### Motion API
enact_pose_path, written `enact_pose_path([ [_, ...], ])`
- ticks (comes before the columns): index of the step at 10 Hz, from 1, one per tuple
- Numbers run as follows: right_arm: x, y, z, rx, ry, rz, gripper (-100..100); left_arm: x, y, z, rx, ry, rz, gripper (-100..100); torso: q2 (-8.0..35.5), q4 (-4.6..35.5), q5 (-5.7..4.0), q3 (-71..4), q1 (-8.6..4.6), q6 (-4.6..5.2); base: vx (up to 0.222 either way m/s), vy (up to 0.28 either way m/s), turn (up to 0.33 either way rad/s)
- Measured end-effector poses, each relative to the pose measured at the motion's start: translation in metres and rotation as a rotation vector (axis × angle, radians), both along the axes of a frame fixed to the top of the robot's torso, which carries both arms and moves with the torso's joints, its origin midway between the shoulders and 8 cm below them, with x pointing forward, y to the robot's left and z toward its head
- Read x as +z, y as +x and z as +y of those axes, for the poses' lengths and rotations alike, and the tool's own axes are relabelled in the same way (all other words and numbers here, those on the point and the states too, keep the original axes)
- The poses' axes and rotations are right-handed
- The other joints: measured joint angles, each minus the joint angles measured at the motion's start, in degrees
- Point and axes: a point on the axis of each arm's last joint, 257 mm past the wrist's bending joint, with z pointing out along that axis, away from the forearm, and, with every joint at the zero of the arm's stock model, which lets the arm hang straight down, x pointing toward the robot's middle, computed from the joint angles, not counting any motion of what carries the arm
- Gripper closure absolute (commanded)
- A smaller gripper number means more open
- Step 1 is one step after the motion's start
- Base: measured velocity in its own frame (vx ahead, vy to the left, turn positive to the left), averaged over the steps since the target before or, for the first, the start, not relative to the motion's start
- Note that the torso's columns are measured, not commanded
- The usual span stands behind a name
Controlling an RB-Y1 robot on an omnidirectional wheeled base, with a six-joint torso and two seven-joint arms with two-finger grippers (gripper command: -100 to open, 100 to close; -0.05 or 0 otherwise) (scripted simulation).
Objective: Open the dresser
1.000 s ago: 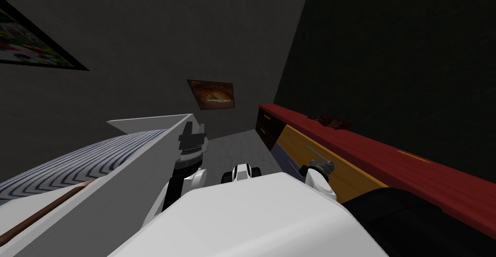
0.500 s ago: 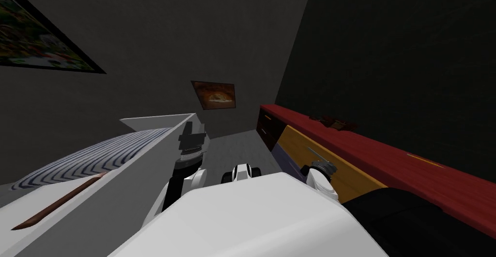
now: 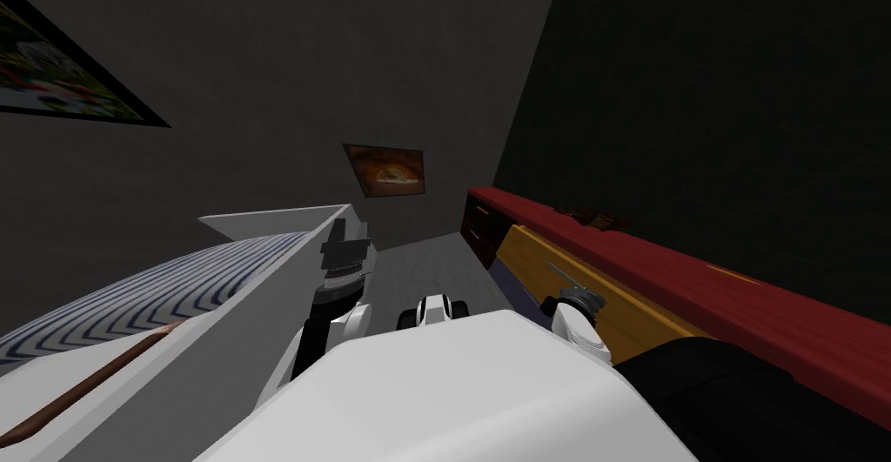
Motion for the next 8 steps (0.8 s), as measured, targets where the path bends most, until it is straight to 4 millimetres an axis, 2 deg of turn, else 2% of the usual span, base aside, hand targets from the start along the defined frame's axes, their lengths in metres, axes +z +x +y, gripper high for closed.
enact_pose_path([
  [2, -0.0030, -0.0014, 0.0002, 0.004, 0.007, 0.007, 100, 0.0000, 0.0000, 0.0001, 0.000, 0.000, 0.000, 0, -0.2, 0.0, 0.09, -0.2, -0.51, 0.01, -0.013, 0.117, -0.021],
  [4, 0.0014, -0.0012, -0.0011, 0.003, 0.000, 0.006, 100, 0.0000, 0.0000, 0.0000, 0.000, 0.000, 0.000, 0, -0.1, 0.0, -0.05, -0.1, -0.06, -0.04, -0.041, 0.204, -0.010],
  [6, -0.0005, -0.0018, 0.0015, 0.008, 0.004, 0.010, 100, 0.0000, 0.0000, 0.0000, 0.000, 0.000, 0.000, 0, -0.2, 0.0, -0.02, -0.1, -0.24, -0.12, -0.020, 0.135, -0.014],
  [7, -0.0021, -0.0029, 0.0022, 0.007, 0.007, 0.012, -100, 0.0000, 0.0000, 0.0001, 0.000, 0.000, 0.000, 0, -0.2, 0.0, 0.07, -0.2, -0.51, -0.01, 0.012, 0.048, -0.056],
  [8, 0.0010, -0.0060, -0.0021, 0.007, 0.007, 0.012, -100, -0.0001, 0.0000, 0.0001, 0.000, 0.001, 0.000, 0, -0.1, 0.0, 0.10, -0.2, -0.43, 0.14, 0.041, 0.072, -0.064],
])
